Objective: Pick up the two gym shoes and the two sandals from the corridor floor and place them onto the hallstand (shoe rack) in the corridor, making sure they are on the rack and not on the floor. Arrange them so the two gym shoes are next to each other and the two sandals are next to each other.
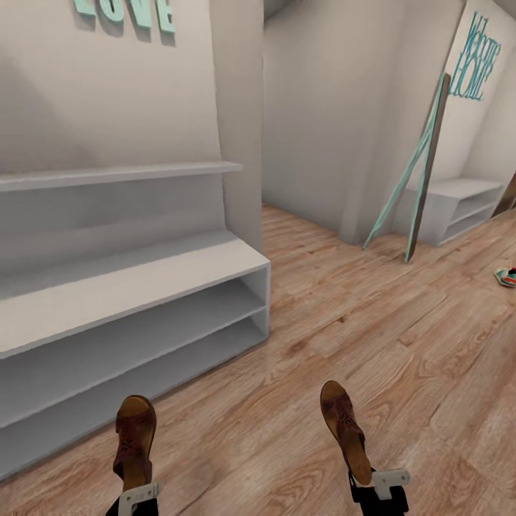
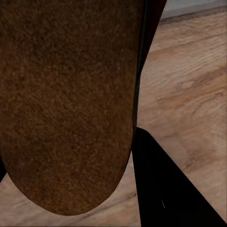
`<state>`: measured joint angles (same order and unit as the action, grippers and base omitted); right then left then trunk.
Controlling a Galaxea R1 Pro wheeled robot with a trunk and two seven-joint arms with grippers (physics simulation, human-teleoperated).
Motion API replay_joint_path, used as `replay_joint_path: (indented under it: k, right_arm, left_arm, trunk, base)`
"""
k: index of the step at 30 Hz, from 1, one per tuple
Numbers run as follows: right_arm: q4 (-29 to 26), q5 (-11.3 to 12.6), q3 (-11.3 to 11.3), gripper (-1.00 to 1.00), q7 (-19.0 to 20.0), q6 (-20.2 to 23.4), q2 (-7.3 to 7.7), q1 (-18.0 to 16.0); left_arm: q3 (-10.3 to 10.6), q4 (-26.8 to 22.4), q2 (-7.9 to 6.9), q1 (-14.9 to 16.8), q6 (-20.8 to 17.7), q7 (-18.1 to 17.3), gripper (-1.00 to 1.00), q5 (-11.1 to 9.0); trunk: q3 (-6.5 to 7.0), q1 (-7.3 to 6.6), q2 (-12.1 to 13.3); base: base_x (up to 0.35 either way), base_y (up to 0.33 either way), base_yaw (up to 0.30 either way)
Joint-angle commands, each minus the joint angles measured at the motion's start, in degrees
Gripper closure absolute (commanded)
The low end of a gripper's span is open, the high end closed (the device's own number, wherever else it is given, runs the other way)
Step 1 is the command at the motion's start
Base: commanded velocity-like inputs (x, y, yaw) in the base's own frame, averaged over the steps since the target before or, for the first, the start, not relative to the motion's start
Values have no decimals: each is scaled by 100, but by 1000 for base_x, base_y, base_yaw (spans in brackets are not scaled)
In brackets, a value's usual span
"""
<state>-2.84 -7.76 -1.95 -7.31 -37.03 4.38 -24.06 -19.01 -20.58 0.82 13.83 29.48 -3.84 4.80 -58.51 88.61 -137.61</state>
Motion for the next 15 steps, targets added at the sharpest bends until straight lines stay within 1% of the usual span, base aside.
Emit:
replay_joint_path:
  k: [1,15]
  right_arm:
    - [2,-41,-16,100,-50,-6,-3,-2]
    - [2,-41,-17,100,-51,-6,-8,-2]
  left_arm:
    - [-51,1,5,4,14,-29,100,69]
    - [-58,1,5,2,14,-22,100,65]
  trunk:
    - [1,-1,-2]
    - [32,-1,-2]
  base:
    - [-159,-193,232]
    - [-176,-216,264]
